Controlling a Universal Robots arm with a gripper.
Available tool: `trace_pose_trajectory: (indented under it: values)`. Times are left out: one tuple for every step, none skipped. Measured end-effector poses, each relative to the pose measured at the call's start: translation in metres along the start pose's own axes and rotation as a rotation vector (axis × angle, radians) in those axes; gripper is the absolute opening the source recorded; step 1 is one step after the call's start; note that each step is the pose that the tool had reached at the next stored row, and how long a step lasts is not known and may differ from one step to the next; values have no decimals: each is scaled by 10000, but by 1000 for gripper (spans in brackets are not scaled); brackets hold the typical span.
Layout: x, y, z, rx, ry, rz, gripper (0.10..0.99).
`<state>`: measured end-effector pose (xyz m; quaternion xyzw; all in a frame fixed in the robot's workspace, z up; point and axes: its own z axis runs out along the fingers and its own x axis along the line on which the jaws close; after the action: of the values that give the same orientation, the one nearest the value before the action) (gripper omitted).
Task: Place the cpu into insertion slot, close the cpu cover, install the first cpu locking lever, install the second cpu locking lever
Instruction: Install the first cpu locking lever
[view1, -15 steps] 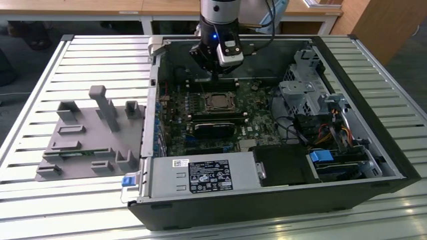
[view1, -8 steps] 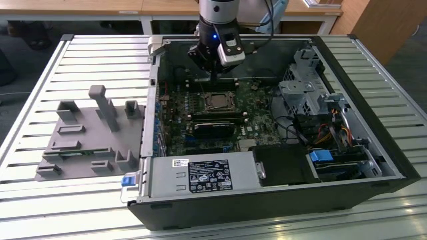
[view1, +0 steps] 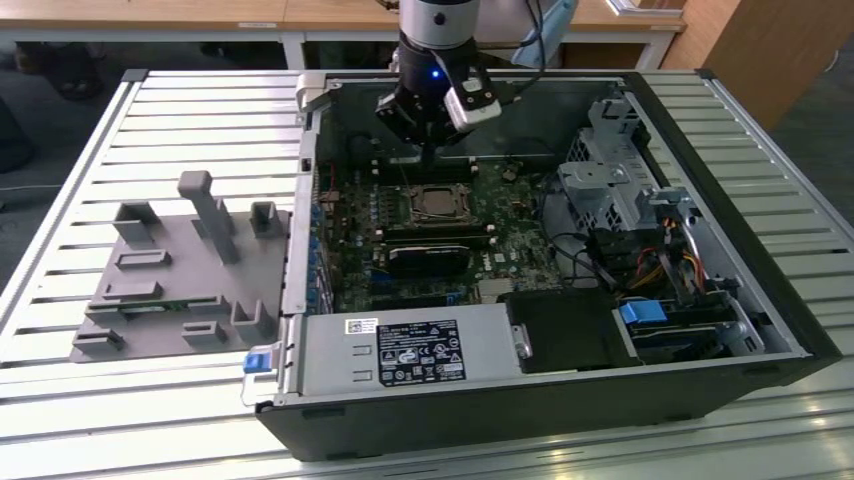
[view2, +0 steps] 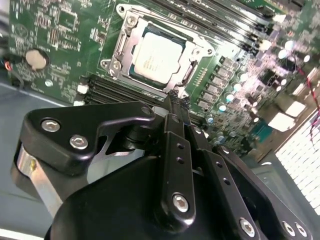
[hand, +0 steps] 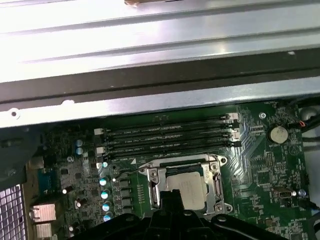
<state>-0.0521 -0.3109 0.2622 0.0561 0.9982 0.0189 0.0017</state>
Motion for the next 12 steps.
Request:
trace_pose_trajectory:
  values:
    - [0, 0, 0, -1, 6, -164, 106]
    - [0, 0, 0, -1, 11, -299, 106]
    - [3, 0, 1, -2, 14, -394, 106]
    - [12, -1, 2, -4, 16, -448, 106]
    - [31, -4, 2, -3, 16, -465, 106]
    - [49, -6, 1, -2, 18, -470, 106]
    - [66, -7, 1, -2, 17, -475, 106]
    - [79, -9, 2, -3, 17, -481, 106]
    - [90, -10, 2, -3, 17, -487, 106]
    - [102, -12, 1, -2, 19, -493, 106]
    - [114, -13, 1, -2, 19, -498, 106]
    - [129, -15, 1, -1, 19, -503, 106]
